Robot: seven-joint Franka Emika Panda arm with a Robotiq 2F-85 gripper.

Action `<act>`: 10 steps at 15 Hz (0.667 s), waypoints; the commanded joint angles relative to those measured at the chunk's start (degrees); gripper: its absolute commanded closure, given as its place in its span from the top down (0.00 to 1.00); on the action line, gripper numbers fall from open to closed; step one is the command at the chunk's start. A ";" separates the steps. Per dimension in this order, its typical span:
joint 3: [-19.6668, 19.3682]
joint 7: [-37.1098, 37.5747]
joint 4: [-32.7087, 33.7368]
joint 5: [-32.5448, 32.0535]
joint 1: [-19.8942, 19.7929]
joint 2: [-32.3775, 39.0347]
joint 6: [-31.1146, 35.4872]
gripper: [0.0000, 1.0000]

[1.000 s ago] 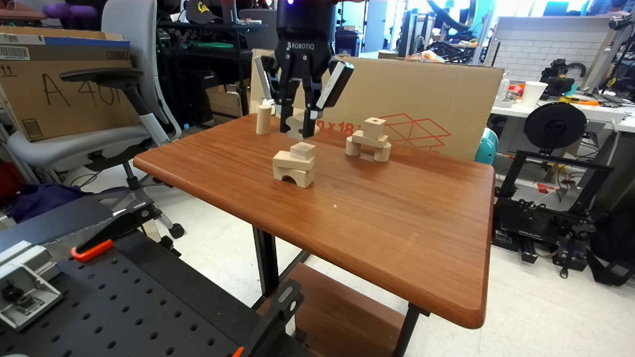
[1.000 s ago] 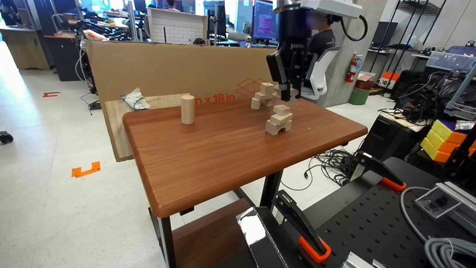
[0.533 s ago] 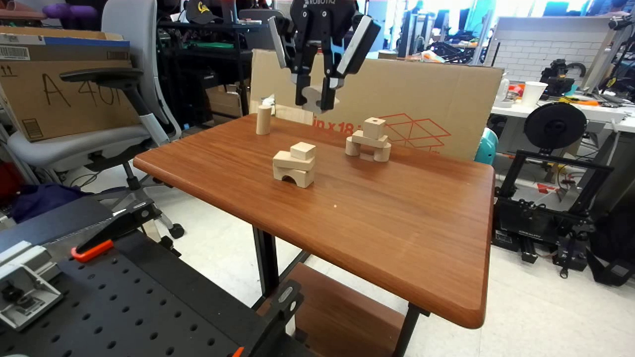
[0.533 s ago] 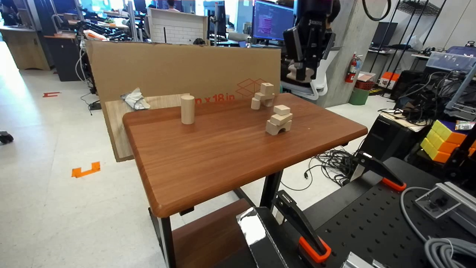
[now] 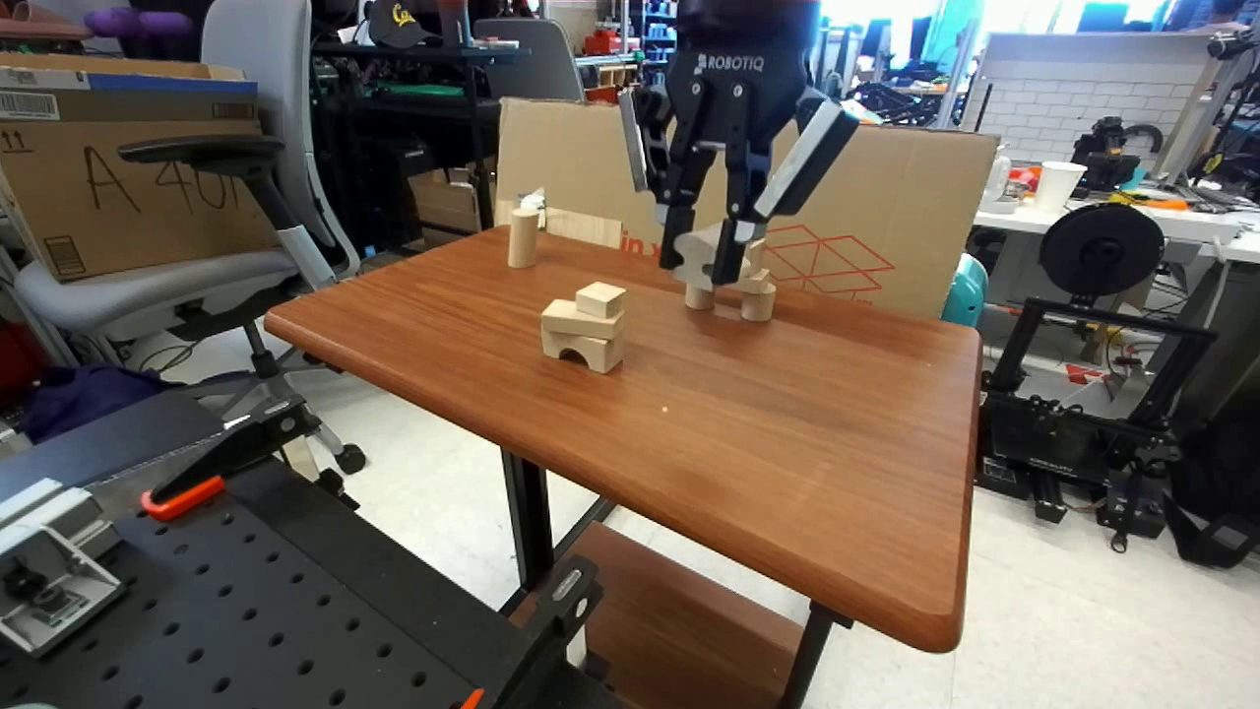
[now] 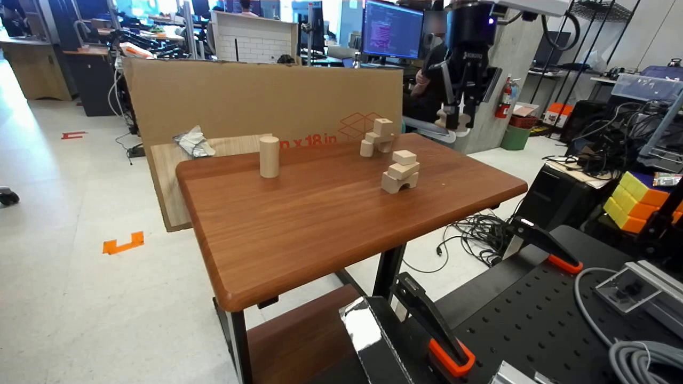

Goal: Remove the two blocks from the stacked blocks

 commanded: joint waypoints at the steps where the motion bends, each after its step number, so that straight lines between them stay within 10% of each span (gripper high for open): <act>1: -0.34 0.33 4.22 0.22 -0.51 6.01 0.41 0.11; 10: -0.40 1.51 10.44 0.36 -0.79 18.09 1.50 0.11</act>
